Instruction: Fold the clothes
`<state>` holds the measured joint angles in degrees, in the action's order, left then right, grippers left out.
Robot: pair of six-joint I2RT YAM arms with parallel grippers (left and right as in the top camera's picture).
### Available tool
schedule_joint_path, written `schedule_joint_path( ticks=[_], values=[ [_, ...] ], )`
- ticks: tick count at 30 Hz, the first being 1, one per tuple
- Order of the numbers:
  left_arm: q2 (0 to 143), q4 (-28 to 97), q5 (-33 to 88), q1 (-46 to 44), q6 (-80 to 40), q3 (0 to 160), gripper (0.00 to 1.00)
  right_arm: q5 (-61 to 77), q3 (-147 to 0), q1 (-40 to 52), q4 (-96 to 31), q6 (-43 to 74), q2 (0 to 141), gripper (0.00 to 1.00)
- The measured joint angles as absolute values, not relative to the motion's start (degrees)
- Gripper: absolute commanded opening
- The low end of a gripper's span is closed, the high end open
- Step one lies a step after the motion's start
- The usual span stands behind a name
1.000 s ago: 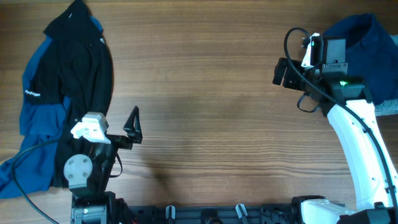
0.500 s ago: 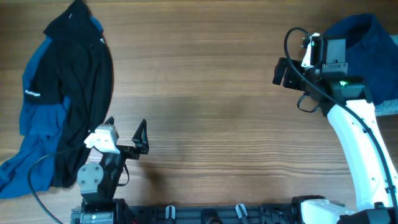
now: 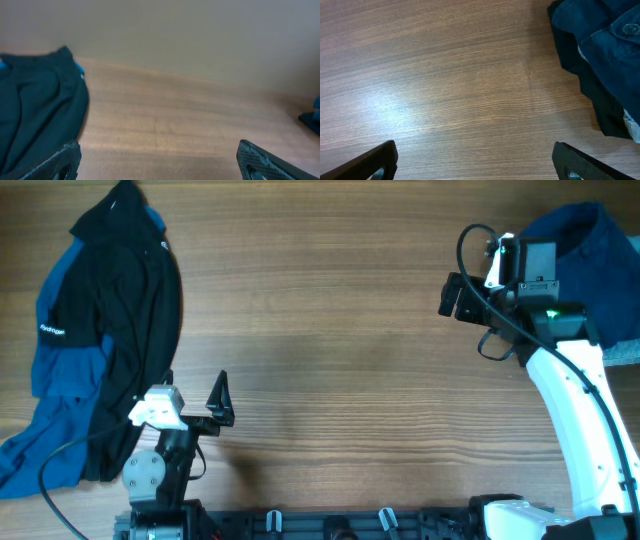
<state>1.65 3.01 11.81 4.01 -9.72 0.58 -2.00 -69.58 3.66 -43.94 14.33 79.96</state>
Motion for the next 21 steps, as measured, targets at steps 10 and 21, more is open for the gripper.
schedule_joint_path(
  ticks=[10, 21],
  values=[
    [0.8, 3.0, 11.8, 4.0, -9.7, 0.6, 1.0, -2.0, -69.6, 3.7, -43.9, 14.3, 80.0, 1.0],
    [0.8, 3.0, 11.8, 4.0, -9.7, 0.6, 1.0, -2.0, -69.6, 3.7, -43.9, 14.3, 80.0, 1.0]
  ],
)
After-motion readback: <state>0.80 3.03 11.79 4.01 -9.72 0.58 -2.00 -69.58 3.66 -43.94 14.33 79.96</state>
